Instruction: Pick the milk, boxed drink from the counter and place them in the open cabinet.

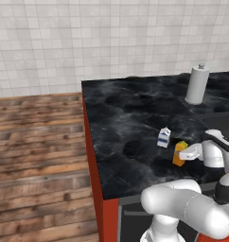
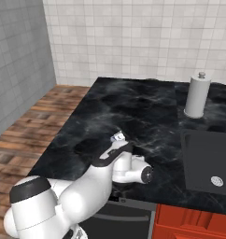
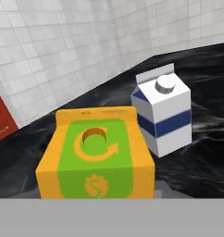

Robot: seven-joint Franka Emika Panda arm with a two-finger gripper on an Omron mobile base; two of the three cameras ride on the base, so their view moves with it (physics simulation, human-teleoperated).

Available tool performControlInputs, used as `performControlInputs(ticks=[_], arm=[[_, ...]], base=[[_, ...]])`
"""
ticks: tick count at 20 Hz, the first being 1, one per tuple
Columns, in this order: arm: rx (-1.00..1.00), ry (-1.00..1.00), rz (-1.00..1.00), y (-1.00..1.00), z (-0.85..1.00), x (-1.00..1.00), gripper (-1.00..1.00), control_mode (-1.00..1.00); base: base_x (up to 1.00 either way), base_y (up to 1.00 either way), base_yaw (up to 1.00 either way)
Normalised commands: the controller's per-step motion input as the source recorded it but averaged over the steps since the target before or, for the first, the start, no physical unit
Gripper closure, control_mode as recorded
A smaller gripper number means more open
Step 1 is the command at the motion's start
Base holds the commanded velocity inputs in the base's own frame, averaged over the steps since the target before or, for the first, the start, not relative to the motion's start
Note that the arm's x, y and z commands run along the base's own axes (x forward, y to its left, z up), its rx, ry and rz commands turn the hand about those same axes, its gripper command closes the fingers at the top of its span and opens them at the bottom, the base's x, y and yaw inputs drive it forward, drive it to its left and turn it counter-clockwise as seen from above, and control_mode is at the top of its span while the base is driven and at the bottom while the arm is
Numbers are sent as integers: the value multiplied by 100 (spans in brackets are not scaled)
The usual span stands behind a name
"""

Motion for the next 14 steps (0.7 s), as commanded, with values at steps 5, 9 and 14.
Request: performControlInputs(ticks=[5, 9, 14], arm=[[0, -3, 0, 0, 21, 0, 100, -100], [0, -13, 0, 0, 68, -6, 100, -100], [2, -18, -1, 0, 85, -13, 100, -100]], base=[[0, 0, 0], [0, 0, 0], [0, 0, 0]])
